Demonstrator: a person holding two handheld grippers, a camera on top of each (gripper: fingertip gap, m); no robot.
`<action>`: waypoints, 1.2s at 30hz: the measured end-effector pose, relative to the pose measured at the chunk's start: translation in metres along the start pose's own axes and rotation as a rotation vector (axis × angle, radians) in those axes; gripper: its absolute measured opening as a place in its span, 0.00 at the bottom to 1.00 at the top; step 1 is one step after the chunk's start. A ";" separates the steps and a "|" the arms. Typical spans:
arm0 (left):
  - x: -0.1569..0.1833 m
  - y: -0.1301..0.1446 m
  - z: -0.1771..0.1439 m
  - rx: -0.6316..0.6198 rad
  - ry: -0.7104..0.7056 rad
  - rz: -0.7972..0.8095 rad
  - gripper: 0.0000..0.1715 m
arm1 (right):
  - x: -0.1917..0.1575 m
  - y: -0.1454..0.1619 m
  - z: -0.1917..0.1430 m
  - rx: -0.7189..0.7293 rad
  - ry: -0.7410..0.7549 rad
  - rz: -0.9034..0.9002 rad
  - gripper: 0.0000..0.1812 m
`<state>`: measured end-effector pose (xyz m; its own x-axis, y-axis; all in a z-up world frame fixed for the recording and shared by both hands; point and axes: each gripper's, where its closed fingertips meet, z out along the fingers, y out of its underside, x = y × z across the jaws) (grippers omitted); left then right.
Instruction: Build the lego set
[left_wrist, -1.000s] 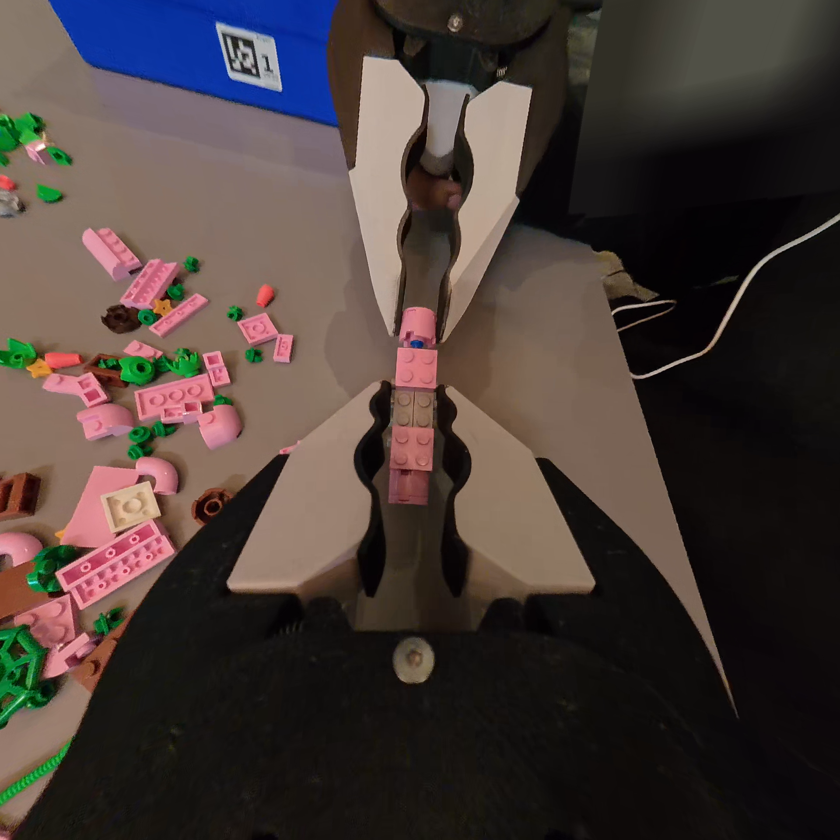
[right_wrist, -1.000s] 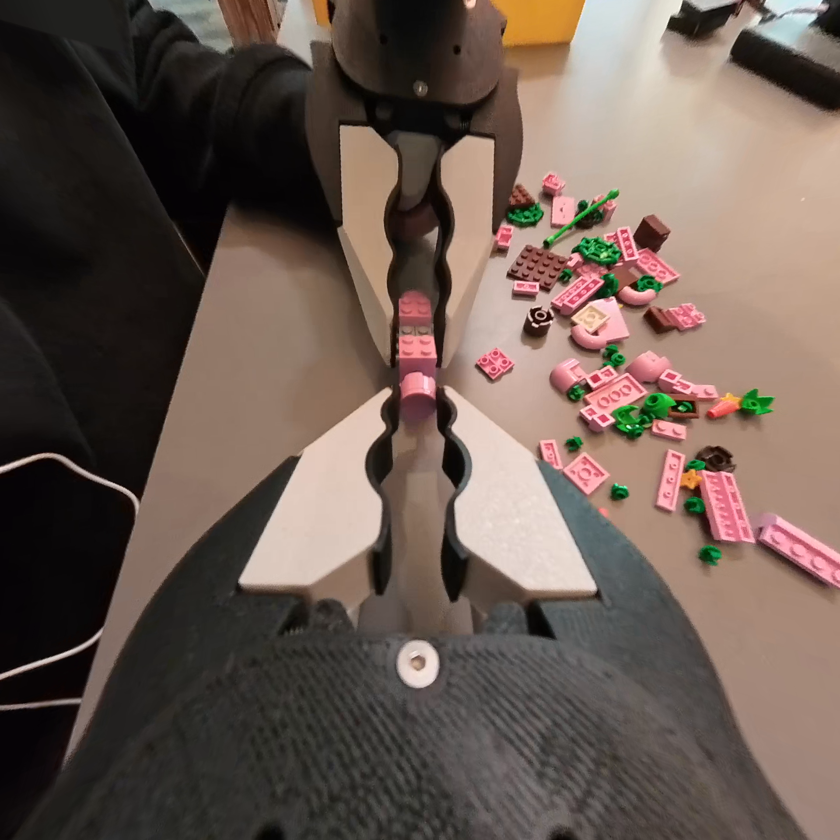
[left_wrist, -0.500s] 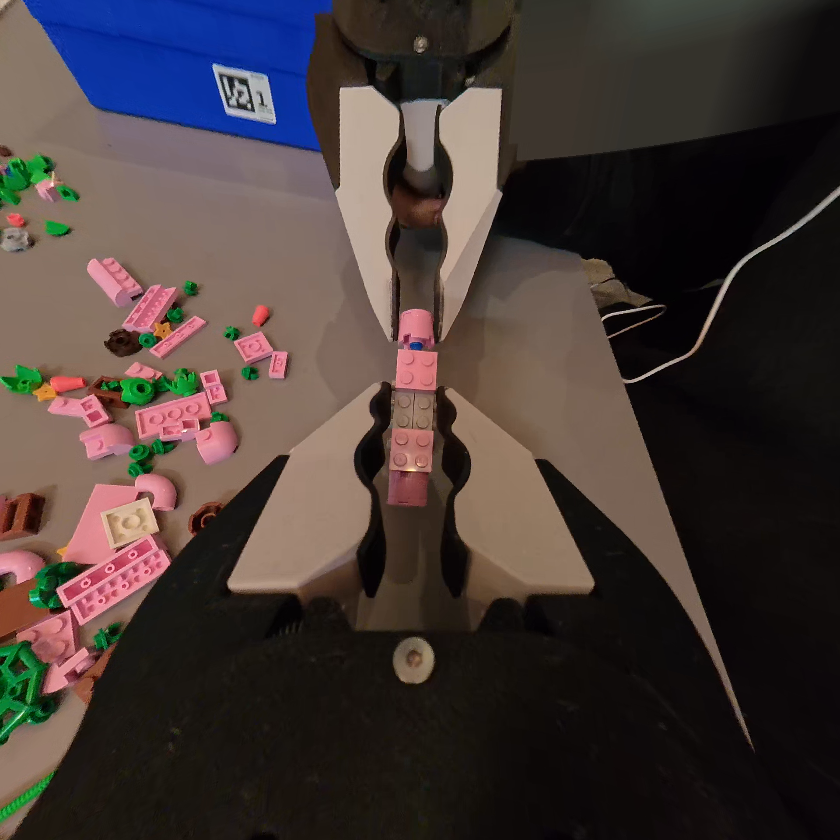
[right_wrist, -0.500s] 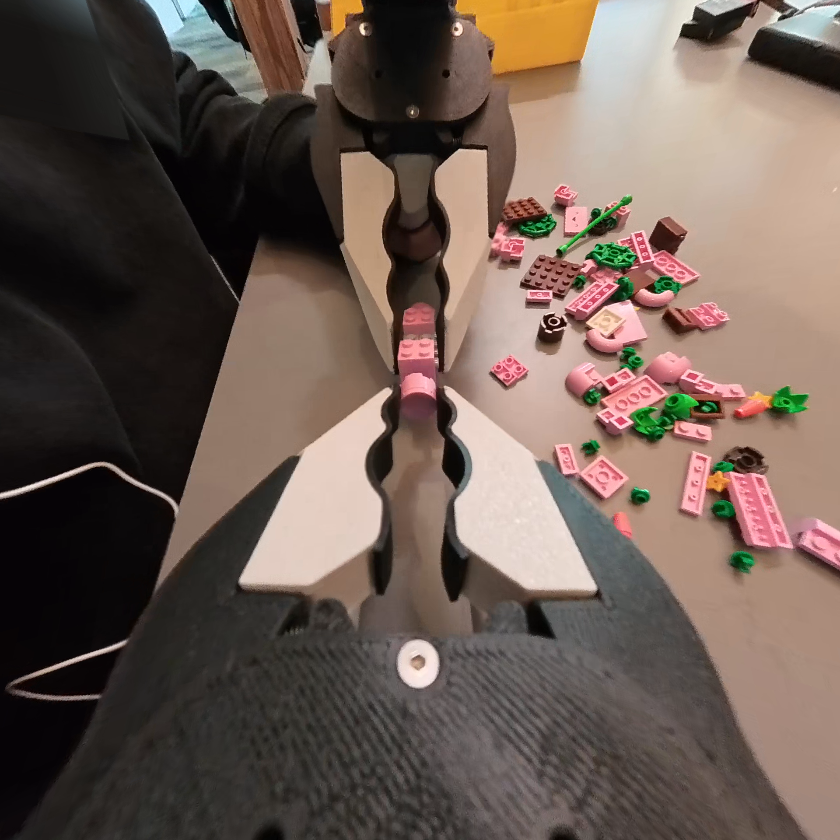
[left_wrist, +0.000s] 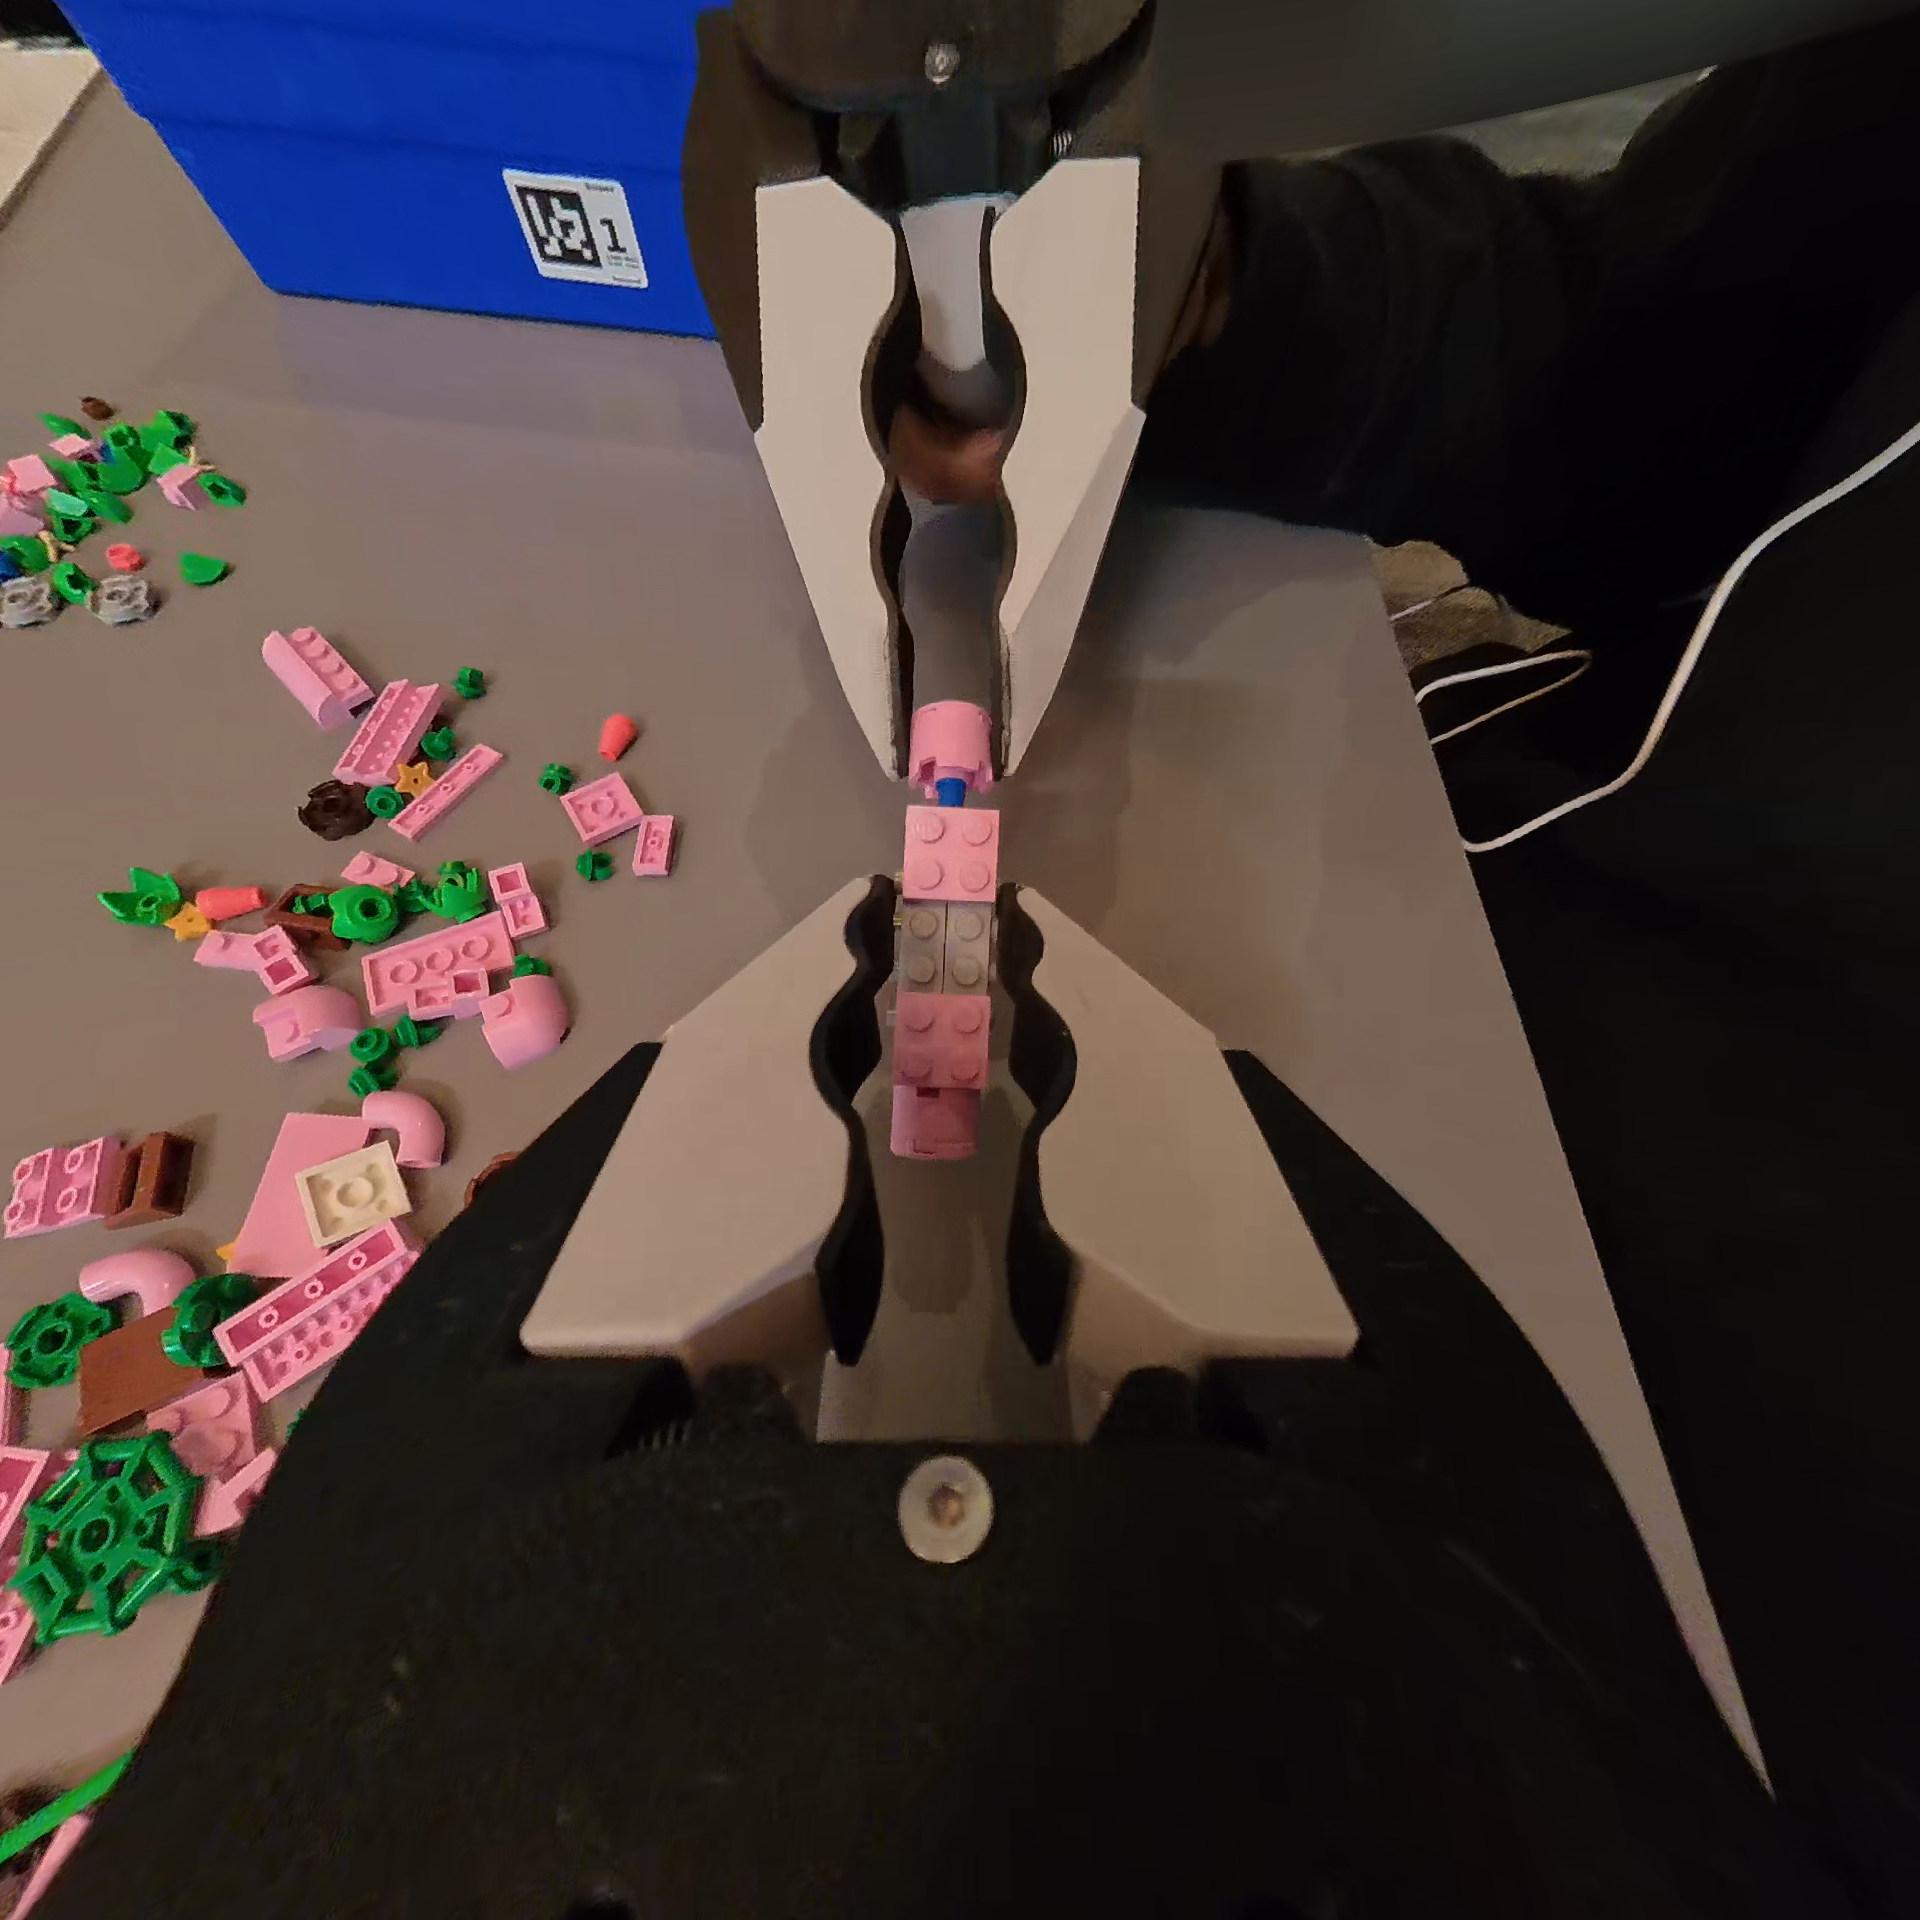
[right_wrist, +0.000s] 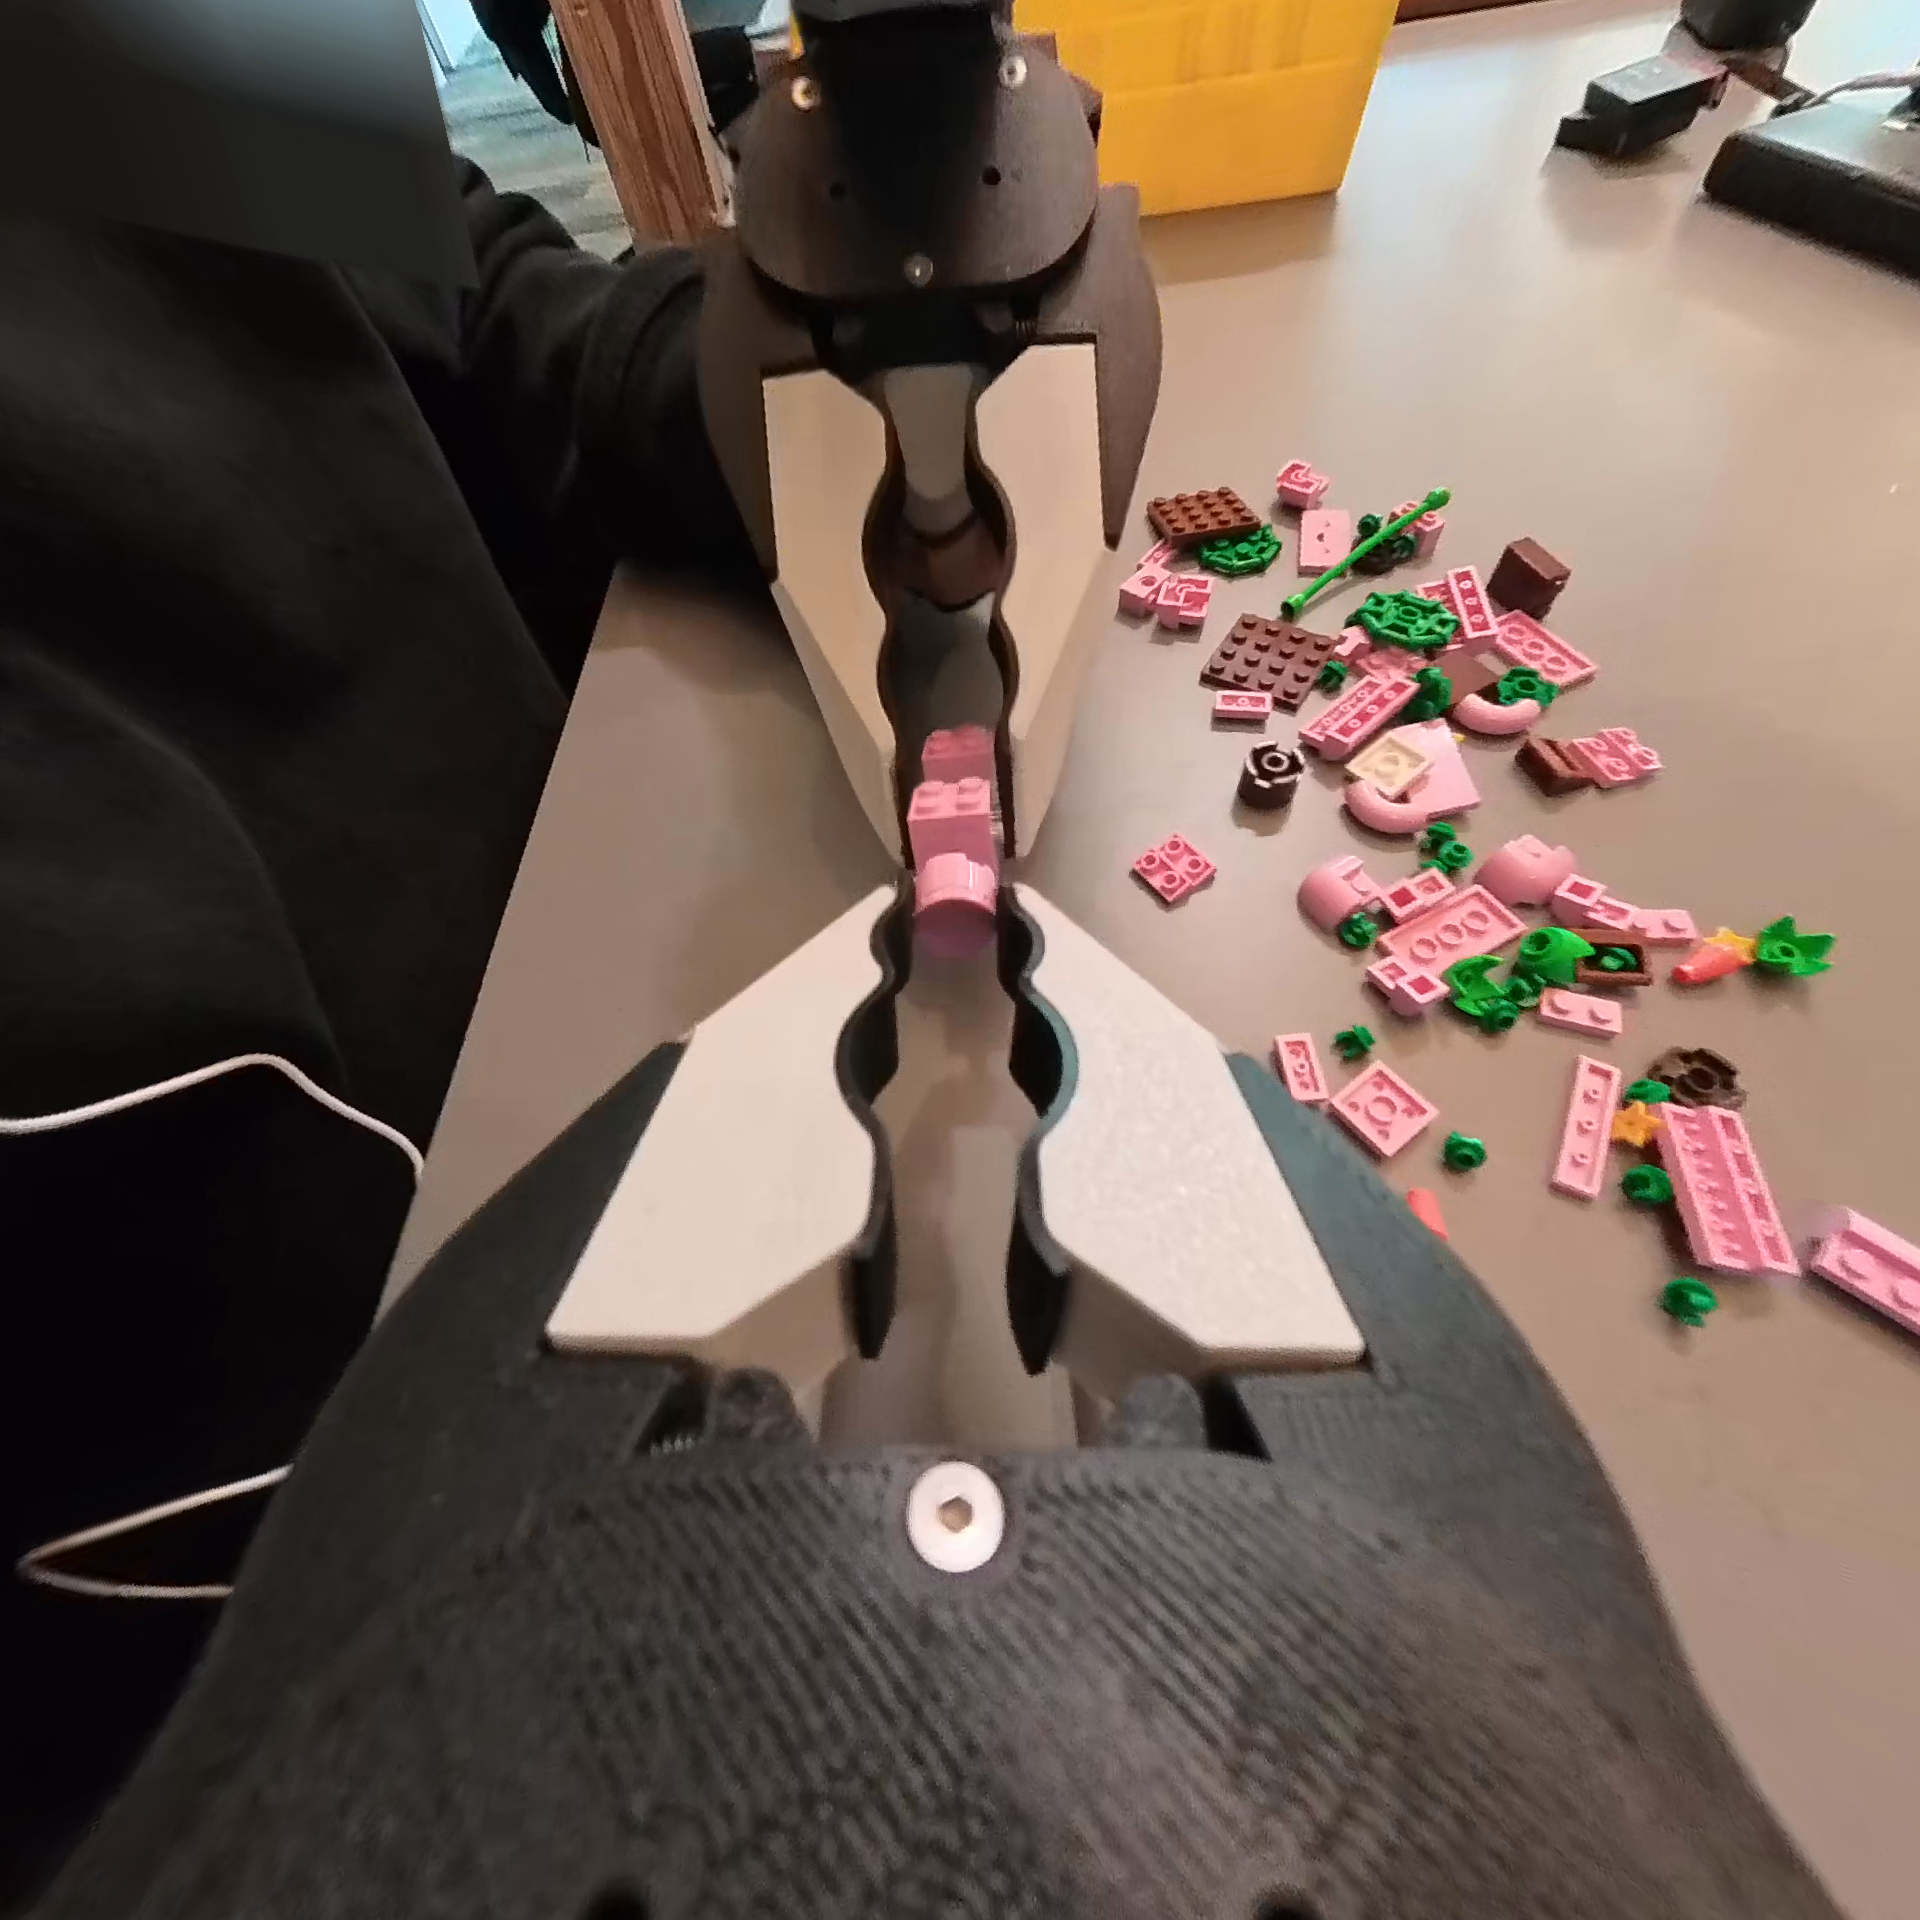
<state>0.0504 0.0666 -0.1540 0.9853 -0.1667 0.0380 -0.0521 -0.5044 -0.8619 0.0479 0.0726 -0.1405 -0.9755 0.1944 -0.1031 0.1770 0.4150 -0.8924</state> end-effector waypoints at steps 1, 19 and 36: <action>-0.001 0.002 0.001 -0.015 -0.011 0.011 0.09 | 0.001 0.002 0.001 -0.015 0.008 -0.008 0.08; -0.001 0.014 0.016 -0.082 -0.027 -0.006 0.09 | 0.005 0.012 0.006 0.005 -0.020 0.117 0.08; -0.006 -0.031 -0.014 0.260 0.055 -0.174 0.09 | 0.009 -0.033 -0.018 0.303 -0.039 0.178 0.08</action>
<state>0.0441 0.0718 -0.1203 0.9652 -0.1458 0.2173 0.1667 -0.2974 -0.9401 0.0360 0.0768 -0.1042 -0.9380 0.2037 -0.2806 0.3041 0.0943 -0.9480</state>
